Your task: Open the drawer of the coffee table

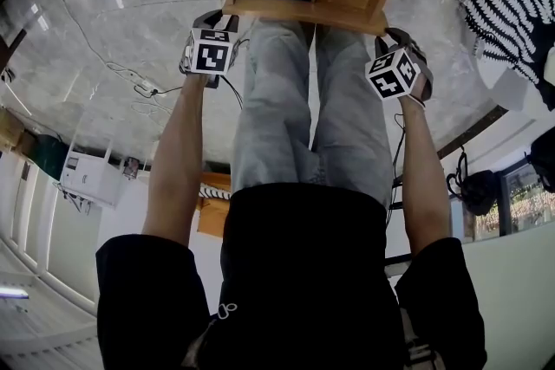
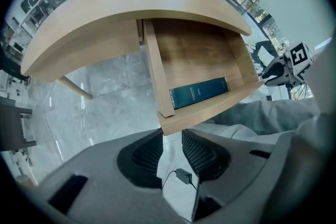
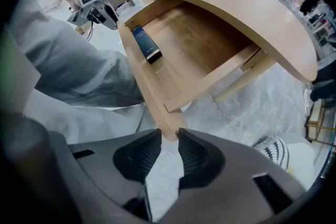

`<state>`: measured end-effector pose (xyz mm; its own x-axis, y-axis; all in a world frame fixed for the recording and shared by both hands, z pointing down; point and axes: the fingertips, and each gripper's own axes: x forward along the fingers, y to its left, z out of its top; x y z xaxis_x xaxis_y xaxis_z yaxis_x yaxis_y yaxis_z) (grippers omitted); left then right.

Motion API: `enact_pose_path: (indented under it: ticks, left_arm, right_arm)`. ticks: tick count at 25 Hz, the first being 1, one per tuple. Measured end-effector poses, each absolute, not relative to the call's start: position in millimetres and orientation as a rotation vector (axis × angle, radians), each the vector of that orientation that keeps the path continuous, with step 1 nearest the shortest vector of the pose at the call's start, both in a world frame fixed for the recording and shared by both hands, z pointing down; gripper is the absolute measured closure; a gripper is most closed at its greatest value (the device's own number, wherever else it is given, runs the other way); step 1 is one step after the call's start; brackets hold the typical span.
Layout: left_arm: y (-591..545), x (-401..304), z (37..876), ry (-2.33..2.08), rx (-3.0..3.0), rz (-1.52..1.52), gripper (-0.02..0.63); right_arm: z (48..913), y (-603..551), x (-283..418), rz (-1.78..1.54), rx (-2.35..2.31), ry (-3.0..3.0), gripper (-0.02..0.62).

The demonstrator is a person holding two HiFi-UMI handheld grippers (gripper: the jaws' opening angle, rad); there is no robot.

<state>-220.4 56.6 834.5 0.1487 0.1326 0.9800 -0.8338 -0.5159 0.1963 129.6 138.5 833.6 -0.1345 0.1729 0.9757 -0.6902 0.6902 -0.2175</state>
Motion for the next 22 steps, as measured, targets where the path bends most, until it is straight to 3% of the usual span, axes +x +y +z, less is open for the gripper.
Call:
enact_pose_path:
  ticks: [22]
  left_arm:
    - [62, -224, 843, -0.717, 1.472, 1.599, 0.505]
  right_arm:
    - [847, 143, 131, 0.920, 0.556, -1.435, 0.477]
